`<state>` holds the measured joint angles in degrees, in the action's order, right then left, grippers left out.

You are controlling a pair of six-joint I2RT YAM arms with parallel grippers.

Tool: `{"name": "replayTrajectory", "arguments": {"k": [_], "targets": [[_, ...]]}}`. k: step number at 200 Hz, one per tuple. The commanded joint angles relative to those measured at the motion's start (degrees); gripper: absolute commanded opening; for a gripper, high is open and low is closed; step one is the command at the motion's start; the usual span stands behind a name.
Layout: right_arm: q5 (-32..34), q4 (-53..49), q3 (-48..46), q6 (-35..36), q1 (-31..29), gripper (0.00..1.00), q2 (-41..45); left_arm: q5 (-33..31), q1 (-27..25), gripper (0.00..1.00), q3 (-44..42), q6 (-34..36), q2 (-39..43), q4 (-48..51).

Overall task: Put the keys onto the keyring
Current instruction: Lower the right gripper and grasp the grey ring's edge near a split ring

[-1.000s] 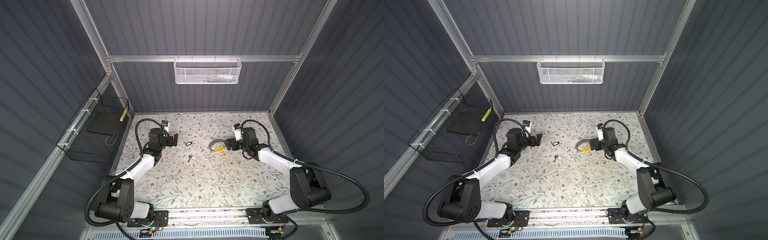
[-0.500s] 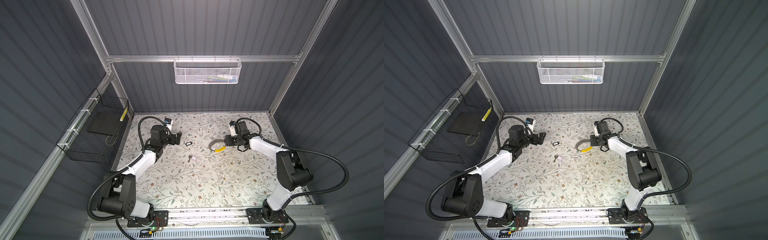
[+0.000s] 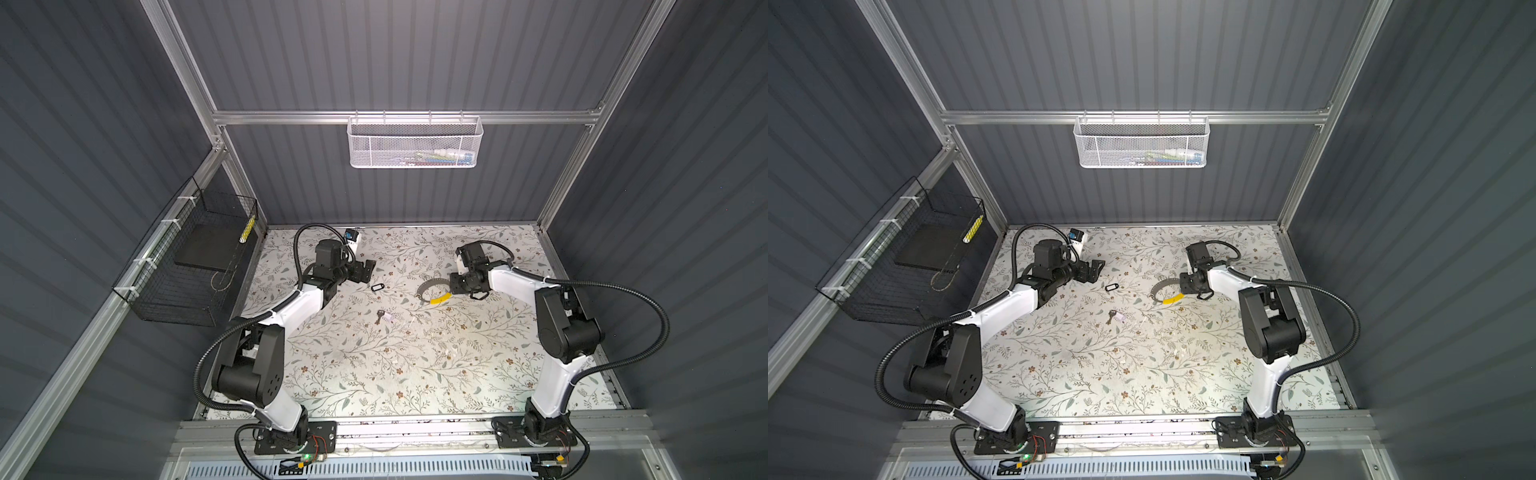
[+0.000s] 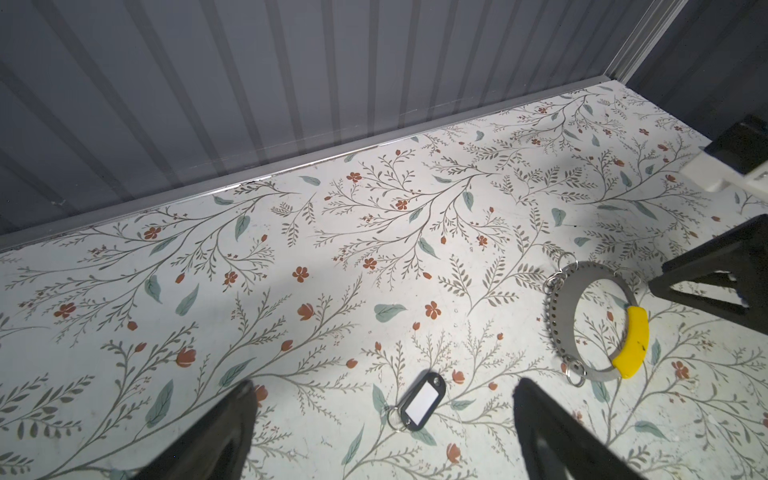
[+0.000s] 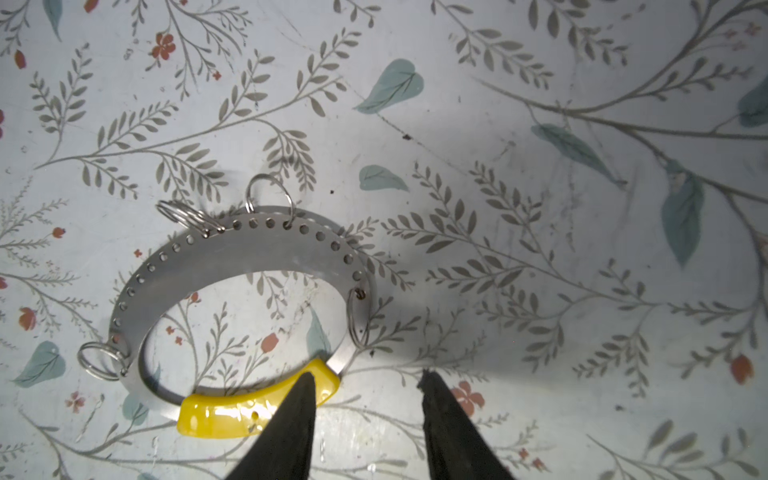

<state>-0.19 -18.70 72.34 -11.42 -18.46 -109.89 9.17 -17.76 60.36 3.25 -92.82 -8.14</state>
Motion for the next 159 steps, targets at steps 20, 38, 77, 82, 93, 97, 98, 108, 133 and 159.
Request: {"name": "replayTrajectory", "arguments": {"k": [20, 38, 77, 82, 93, 97, 98, 108, 133, 159], "targets": [[1.6, -3.3, 4.1, 0.1, -0.3, 0.41, -3.1, 0.3, -0.8, 0.93, 3.4, 2.3, -1.2, 1.8], [1.8, -5.2, 5.4, 0.5, -0.3, 0.39, -4.4, -0.4, -0.9, 0.92, 4.4, 2.5, -1.8, 2.5], [2.2, -6.3, 6.2, 0.3, -0.3, 0.36, -5.6, -0.6, -1.3, 0.90, 5.8, 2.5, -2.7, 3.1], [2.2, -6.3, 6.2, 0.5, -0.3, 0.36, -5.8, -0.7, -1.3, 0.90, 5.9, 2.5, -2.8, 3.1], [2.3, -6.3, 6.3, 0.7, -0.3, 0.35, -6.1, -0.6, -1.4, 0.89, 6.3, 2.6, -3.2, 3.2], [2.4, -6.4, 6.4, 0.8, -0.2, 0.35, -6.2, -0.6, -1.4, 0.89, 6.5, 2.6, -3.4, 3.4], [2.4, -6.4, 6.4, 0.8, -0.2, 0.35, -6.2, -0.6, -1.4, 0.88, 6.5, 2.6, -3.4, 3.4], [2.5, -6.4, 6.5, 1.1, -0.3, 0.34, -6.3, -0.4, -1.5, 0.87, 7.1, 2.6, -3.8, 3.9], [2.5, -6.0, 6.5, 1.4, -0.3, 0.30, -6.6, -0.1, -1.7, 0.86, 7.8, 2.5, -4.6, 4.5], [2.5, -5.3, 6.5, 1.7, -0.3, 0.29, -6.8, -0.3, -2.0, 0.85, 8.1, 2.6, -4.7, 4.4]]}}
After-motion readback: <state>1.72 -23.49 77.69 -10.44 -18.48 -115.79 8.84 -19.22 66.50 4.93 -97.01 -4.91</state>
